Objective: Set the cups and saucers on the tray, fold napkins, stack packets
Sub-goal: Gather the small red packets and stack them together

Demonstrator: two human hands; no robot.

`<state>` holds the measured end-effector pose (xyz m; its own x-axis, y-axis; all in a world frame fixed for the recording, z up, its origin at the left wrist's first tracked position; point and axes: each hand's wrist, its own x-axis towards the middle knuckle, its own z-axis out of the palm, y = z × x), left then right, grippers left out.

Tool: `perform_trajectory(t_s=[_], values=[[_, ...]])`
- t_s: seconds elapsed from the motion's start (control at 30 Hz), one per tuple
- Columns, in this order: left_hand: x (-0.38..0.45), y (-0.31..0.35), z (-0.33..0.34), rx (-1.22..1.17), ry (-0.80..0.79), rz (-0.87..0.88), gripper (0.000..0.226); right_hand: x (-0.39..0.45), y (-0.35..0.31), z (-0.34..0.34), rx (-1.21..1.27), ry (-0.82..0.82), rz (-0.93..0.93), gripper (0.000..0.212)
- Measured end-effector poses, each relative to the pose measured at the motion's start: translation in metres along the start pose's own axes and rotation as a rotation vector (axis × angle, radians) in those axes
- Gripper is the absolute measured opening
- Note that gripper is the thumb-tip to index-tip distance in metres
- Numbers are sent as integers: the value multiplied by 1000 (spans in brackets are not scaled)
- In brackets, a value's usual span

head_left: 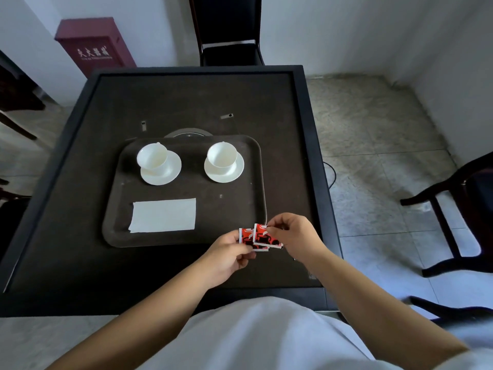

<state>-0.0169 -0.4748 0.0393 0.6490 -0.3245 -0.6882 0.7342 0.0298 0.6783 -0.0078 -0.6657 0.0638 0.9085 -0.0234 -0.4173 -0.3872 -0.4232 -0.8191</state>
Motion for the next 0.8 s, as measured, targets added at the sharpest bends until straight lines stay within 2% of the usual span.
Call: perform_trajectory(t_s=[0.13,0.33,0.47,0.53,0.8], values=[[-12,2,2,-11,-45,20,21,-7,-10,10,-129,49,-57,22],[-17,0,1,93,-16,74,18,-13,-14,20,-184,20,-98,11],[-17,-1,-2,47,-22,66,20,-15,-13,22,-123,31,-56,14],[-15,-1,-3,29,-34,55,20,-14,-11,21,-75,24,-25,8],[-10,0,-2,3,-55,11,21,-13,-11,17,-75,-9,-3,10]])
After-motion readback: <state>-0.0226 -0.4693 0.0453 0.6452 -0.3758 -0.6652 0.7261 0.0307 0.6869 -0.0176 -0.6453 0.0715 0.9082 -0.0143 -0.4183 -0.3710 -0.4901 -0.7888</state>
